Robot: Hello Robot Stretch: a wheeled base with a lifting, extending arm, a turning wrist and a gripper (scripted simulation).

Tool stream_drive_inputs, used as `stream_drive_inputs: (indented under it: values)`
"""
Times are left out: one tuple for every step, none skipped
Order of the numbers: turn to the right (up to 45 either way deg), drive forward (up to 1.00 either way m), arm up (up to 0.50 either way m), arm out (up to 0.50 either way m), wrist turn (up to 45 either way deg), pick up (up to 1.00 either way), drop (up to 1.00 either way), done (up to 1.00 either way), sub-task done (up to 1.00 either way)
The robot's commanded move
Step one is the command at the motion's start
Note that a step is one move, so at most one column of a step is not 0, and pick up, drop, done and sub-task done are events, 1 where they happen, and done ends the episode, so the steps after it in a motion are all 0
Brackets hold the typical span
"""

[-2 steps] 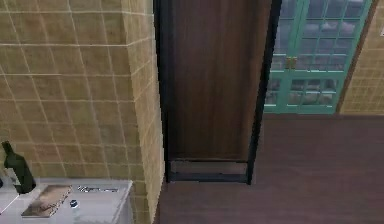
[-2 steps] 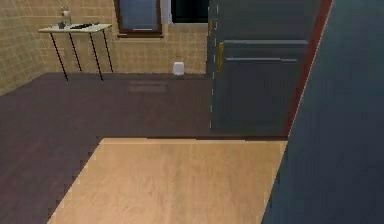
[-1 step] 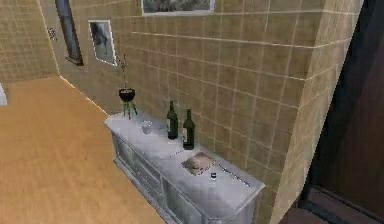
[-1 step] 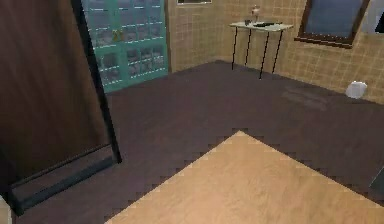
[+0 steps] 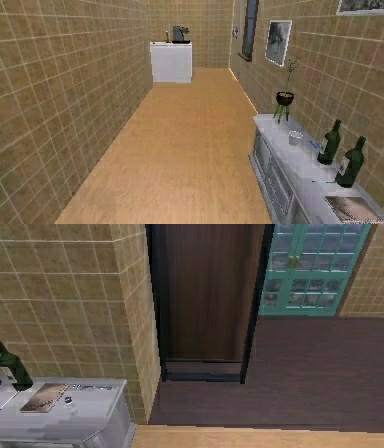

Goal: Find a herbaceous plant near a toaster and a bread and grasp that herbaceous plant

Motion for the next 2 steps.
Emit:
stream_drive_inputs:
  values:
    - [-3.0, 0.0, 0.0, 0.0, 0.0, 0.0, 0.0, 0.0, 0.0]
    - [0.0, 1.0, 0.0, 0.0, 0.0, 0.0, 0.0, 0.0, 0.0]
